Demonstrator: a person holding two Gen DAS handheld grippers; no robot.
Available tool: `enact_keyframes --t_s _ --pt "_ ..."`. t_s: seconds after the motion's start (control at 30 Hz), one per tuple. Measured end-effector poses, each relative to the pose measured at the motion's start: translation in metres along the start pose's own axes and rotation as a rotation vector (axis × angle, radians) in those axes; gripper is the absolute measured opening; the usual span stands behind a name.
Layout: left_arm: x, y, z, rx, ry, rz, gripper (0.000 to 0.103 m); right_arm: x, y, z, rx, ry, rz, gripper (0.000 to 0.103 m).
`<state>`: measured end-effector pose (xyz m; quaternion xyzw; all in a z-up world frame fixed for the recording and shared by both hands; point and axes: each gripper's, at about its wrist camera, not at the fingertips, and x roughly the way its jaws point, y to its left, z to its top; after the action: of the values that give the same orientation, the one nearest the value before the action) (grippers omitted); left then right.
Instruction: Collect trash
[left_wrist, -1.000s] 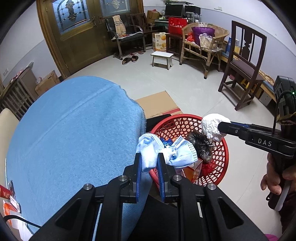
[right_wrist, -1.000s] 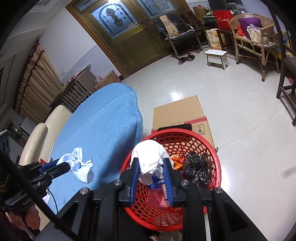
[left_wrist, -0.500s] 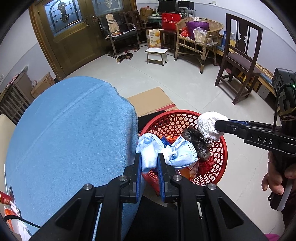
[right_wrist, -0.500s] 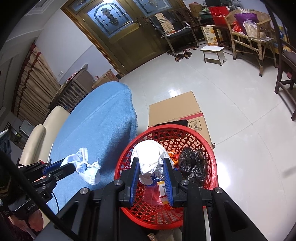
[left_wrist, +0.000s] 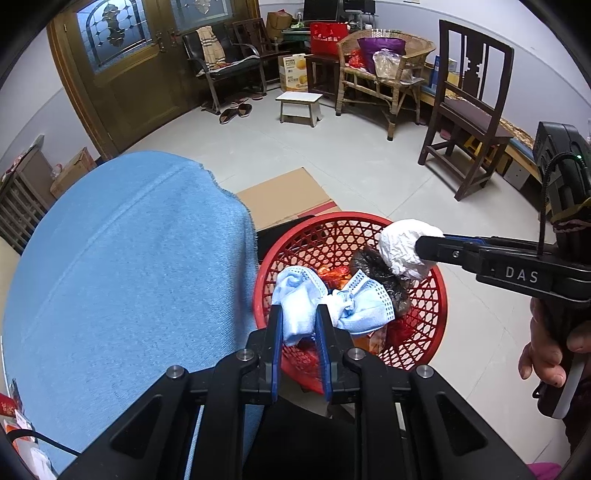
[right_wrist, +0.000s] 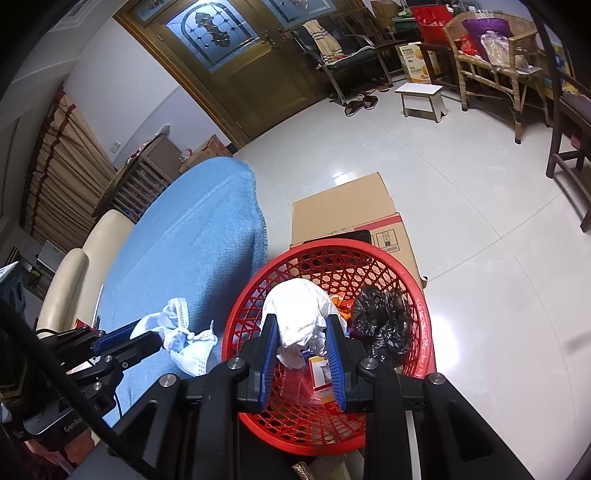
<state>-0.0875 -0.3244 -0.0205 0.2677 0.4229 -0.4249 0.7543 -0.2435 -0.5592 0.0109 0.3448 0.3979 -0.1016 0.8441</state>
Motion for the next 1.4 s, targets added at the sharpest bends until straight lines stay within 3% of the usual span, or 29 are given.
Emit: enact_keyframes --t_s 0.2,0.27,0.37,0.43,0.53,0.63,0.9,1.13,1.4 --pt "0.006 0.002 -0.001 -0.020 0.006 -0.054 0.033 0.003 -0.003 0.000 0.017 0.005 0.001 0.029" --pt "0.004 0.004 -0.002 -0.027 -0.001 -0.062 0.050 0.005 -0.003 0.001 0.026 0.007 0.003 0.030" --pt "-0.004 0.009 -0.002 -0.040 -0.040 -0.051 0.063 0.010 -0.003 0.002 0.042 0.028 0.022 0.030" --pt "-0.010 0.015 -0.003 -0.057 -0.053 -0.044 0.066 0.014 -0.003 0.002 0.051 0.045 0.022 0.031" --pt "-0.016 0.026 -0.007 -0.093 -0.062 -0.026 0.067 0.016 0.000 0.002 0.056 0.062 0.039 0.035" --pt "-0.025 0.043 -0.013 -0.140 -0.075 0.018 0.067 0.011 0.007 0.002 0.038 0.041 0.062 0.067" --pt "-0.063 0.087 -0.033 -0.224 -0.146 0.252 0.072 0.003 0.044 0.005 -0.052 -0.024 0.090 0.067" --pt "-0.095 0.125 -0.058 -0.325 -0.186 0.368 0.073 0.013 0.101 0.000 -0.174 -0.024 0.103 0.067" --pt "-0.119 0.164 -0.098 -0.445 -0.177 0.492 0.073 0.018 0.176 -0.011 -0.322 -0.039 0.125 0.067"
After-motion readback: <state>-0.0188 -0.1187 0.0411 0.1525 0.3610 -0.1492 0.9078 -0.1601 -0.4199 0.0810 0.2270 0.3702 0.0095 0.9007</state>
